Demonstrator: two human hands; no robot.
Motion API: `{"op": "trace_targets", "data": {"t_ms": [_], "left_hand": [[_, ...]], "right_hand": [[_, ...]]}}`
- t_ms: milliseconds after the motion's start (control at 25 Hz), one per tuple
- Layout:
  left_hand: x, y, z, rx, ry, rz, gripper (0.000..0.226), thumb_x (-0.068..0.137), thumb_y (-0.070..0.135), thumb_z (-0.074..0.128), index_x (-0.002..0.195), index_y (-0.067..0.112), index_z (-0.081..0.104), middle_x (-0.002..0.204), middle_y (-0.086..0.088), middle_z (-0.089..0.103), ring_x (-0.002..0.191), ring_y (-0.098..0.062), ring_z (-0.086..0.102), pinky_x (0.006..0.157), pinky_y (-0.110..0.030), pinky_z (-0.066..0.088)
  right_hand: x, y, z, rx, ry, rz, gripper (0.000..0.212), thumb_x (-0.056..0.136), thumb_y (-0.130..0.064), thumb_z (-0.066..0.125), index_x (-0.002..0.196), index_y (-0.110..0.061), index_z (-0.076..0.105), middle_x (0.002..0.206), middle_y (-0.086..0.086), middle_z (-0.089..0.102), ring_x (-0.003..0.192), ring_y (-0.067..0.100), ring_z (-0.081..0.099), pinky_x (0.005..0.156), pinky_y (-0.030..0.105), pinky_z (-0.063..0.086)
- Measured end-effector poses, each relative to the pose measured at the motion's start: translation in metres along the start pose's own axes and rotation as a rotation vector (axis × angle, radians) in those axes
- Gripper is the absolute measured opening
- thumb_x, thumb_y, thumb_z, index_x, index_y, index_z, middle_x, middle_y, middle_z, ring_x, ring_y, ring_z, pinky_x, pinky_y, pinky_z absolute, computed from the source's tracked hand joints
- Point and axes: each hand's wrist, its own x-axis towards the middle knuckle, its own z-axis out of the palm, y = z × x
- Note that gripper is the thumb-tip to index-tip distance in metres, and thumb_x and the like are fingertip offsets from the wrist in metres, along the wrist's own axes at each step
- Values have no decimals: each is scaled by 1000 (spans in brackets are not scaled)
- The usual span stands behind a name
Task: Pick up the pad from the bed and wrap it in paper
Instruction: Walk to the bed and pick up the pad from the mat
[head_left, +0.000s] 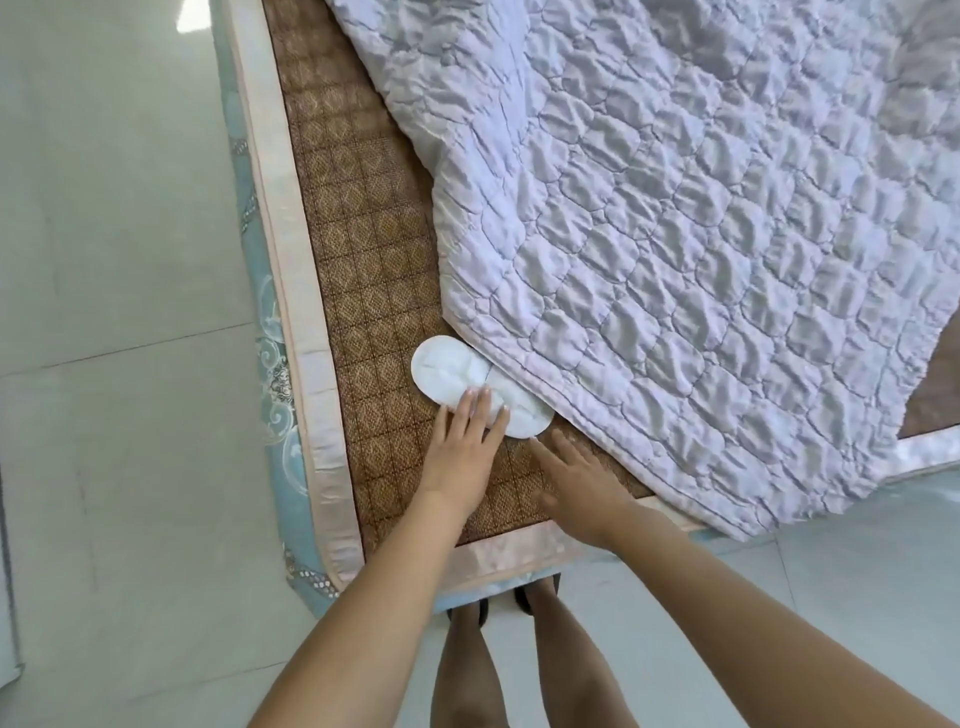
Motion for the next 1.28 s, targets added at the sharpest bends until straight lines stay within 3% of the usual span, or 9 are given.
{"op": "trace_targets", "data": {"t_ms": [240,480,640,720,840,920,960,1080,1280], "left_hand": [[-14,14,15,-30,-2,-60,77,87,6,44,148,18,-3,158,-16,-5,145,-33,-6,113,-60,4],[-36,26,6,-35,22,-82,67,91,13,42,147,16,5,157,-18,7,141,-33,16,110,-50,23],[-23,7,-3,37,90,18,76,88,2,46,147,12,1,158,-16,-1,145,-33,2,116,-50,10],[-16,2,-4,119,51,70,71,91,2,41,147,9,-3,158,-17,-4,145,-35,-3,117,-50,6],[-17,1,2,219,-3,136,55,97,6,24,146,2,-1,156,-24,5,143,-41,7,117,-52,11],[-26,-3,6,247,62,186,50,96,5,19,145,-1,11,152,-26,22,139,-40,23,115,-49,21],[-31,-5,9,277,148,223,48,94,6,24,141,0,28,145,-23,40,133,-37,38,111,-45,34],[-45,-8,5,322,299,355,30,77,17,63,104,9,72,99,-7,75,94,-19,70,78,-30,58],[-67,0,-22,165,521,289,26,70,7,74,96,6,71,92,-8,76,82,-16,73,72,-30,60]], "right_hand": [[28,19,-49,212,363,122,48,92,-22,48,135,-14,30,141,16,33,122,37,44,96,45,40],[19,10,-62,162,227,75,34,95,-26,41,128,-16,46,127,14,55,108,32,56,89,40,47],[-2,-7,-15,-104,88,-90,51,97,-26,39,145,-22,23,156,7,22,138,28,29,108,48,35],[-7,-10,3,-160,28,-115,54,97,-25,37,147,-26,15,160,2,7,144,25,15,111,49,27],[-9,-10,14,-156,1,-109,55,97,-24,37,147,-26,14,160,3,4,145,24,12,112,47,26],[-11,-9,12,-141,31,-104,55,97,-23,38,147,-26,15,160,3,7,144,24,14,112,47,27],[-13,-8,10,-147,47,-108,55,97,-22,38,147,-26,15,159,3,9,144,23,14,112,47,26],[-16,-9,3,-200,101,-148,57,96,-20,41,147,-25,15,159,4,13,144,23,15,114,45,23],[-26,-23,-15,-250,237,-237,57,92,-28,52,142,-19,28,150,3,37,139,22,28,112,41,23]]}}
